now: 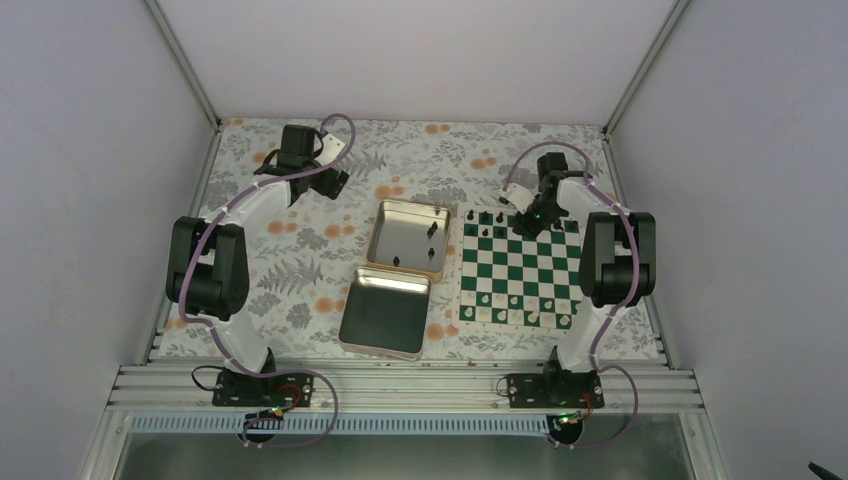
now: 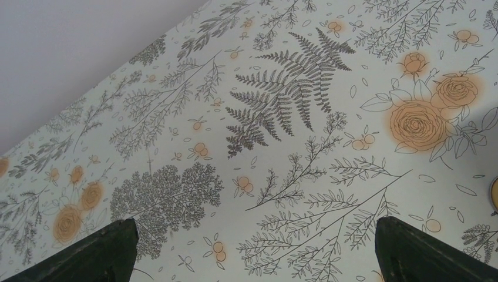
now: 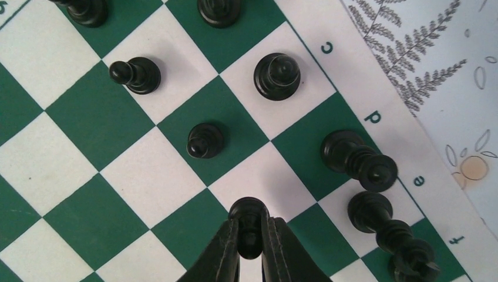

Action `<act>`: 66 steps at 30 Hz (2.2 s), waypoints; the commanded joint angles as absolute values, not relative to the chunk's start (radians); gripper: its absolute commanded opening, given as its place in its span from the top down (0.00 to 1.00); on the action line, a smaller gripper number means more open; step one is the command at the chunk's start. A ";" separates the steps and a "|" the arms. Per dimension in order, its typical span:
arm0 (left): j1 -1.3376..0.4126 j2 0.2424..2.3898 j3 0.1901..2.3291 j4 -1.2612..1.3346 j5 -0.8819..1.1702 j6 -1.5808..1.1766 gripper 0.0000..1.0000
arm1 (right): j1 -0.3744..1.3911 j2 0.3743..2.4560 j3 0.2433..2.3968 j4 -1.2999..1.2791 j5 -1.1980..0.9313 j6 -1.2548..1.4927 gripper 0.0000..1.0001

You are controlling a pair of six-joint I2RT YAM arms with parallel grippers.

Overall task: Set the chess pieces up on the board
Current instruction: Place the chess piece on the chessboard, then pick up the chess piece from the storage box.

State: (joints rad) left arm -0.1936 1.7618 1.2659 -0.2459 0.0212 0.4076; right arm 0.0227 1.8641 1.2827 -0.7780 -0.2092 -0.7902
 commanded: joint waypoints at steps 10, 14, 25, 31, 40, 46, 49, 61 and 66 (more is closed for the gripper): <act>-0.198 1.775 1.292 -0.244 0.017 0.410 0.00 | 0.011 1.908 1.277 -0.754 -0.237 -0.803 0.89; -0.198 1.776 1.292 -0.246 0.017 0.410 0.00 | 0.011 1.915 1.276 -0.753 -0.239 -0.803 0.88; -0.198 1.776 1.292 -0.246 0.020 0.409 0.00 | 0.007 1.927 1.270 -0.755 -0.227 -0.804 0.87; -0.198 1.776 1.292 -0.246 0.021 0.410 0.00 | 0.004 1.938 1.275 -0.758 -0.216 -0.807 0.87; -0.198 1.777 1.293 -0.246 0.022 0.411 0.00 | 0.002 1.947 1.282 -0.761 -0.215 -0.808 0.84; -0.198 1.779 1.295 -0.247 0.020 0.410 0.00 | 0.002 1.920 1.282 -0.776 -0.208 -0.804 0.81; -0.198 1.777 1.293 -0.245 0.019 0.411 0.00 | -0.001 1.884 1.275 -0.782 -0.182 -0.799 0.78; -0.198 1.773 1.289 -0.242 0.028 0.411 0.00 | 0.050 1.772 1.441 -0.975 -0.187 -0.782 0.70; -0.198 1.763 1.286 -0.242 0.027 0.410 0.00 | 0.206 1.813 1.568 -1.007 -0.188 -0.764 0.69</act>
State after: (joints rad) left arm -0.1940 1.7626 1.2659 -0.2455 0.0193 0.4080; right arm 0.0860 1.8072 1.4841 -0.9520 -0.1650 -0.7845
